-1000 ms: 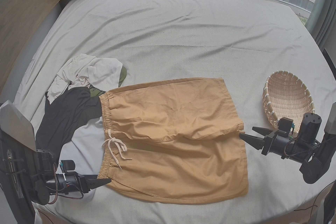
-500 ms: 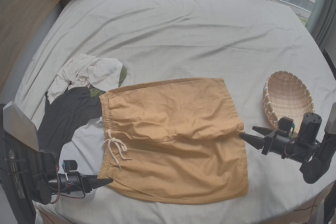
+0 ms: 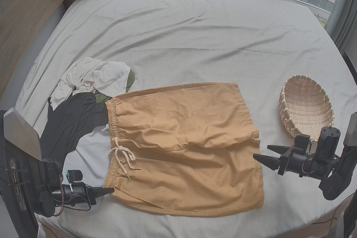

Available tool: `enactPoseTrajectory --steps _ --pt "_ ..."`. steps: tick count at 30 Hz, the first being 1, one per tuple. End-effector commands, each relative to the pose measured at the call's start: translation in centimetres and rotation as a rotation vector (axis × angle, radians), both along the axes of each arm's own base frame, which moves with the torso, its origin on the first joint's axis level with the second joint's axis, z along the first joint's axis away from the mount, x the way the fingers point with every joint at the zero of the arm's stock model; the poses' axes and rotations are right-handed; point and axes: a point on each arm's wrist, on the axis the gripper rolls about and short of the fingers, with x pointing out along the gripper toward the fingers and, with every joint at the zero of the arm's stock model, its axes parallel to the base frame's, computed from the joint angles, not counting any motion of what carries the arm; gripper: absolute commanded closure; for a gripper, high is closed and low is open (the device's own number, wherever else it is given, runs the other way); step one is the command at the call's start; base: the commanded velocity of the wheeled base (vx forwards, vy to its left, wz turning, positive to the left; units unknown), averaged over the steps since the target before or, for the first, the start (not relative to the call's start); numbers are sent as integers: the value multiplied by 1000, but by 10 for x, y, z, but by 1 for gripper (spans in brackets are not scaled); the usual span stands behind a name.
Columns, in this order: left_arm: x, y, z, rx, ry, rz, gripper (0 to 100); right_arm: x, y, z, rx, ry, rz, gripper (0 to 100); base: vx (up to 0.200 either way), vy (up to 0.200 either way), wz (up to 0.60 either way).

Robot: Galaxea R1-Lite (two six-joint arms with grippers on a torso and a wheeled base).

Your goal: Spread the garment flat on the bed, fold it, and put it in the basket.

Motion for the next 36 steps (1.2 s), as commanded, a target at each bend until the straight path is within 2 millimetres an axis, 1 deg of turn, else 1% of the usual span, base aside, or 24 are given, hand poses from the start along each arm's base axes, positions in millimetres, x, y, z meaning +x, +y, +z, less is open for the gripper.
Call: enactPoseTrajectory --steps 1,3,6,9,11,12,16,18,21,26,28,30,33,35,36 --pt "-1 -1 0 -1 1 -4 100 -17 -1 -28 -74 115 50 0 0 0 0" --pt "-1 -1 0 -1 0 -5 100 -25 -4 -42 -122 172 65 0 0 0 0" --pt "-1 -1 1 -1 -3 -9 100 -25 -6 -59 -169 216 78 0 0 0 0" --pt "-1 -1 1 -1 -1 -9 100 -25 -9 -66 -175 248 71 0 0 0 0" --pt "-1 -2 1 -1 -1 -10 100 -26 -9 -73 -179 281 76 0 0 0 0" --pt "-1 -3 1 -1 -1 -15 100 -27 -9 -80 -185 311 78 0 0 0 0" --pt "-1 -4 1 -1 -1 -21 100 -29 -9 -92 -201 357 93 0 0 0 0" --pt "-1 -4 1 -1 -1 -21 100 -30 -9 -94 -207 364 97 0 0 0 0" --pt "0 -4 0 -1 -1 -21 100 -31 -8 -93 -212 375 107 0 0 0 0" --pt "0 -4 1 0 -6 -21 100 -41 -8 -77 -224 409 135 0 0 0 0" --pt "0 -4 1 0 -8 -21 100 -43 -8 -69 -223 395 142 0 0 0 0" --pt "0 -4 1 0 -8 -22 100 -43 -8 -65 -221 382 139 0 0 0 0" --pt "0 -4 1 1 -10 -23 100 -41 -9 -66 -218 365 131 0 0 0 0" --pt "0 -4 1 1 -10 -23 100 -39 -9 -71 -218 375 127 0 0 0 0" --pt "0 -4 1 1 -9 -23 100 -38 -10 -77 -218 382 125 0 0 0 0"
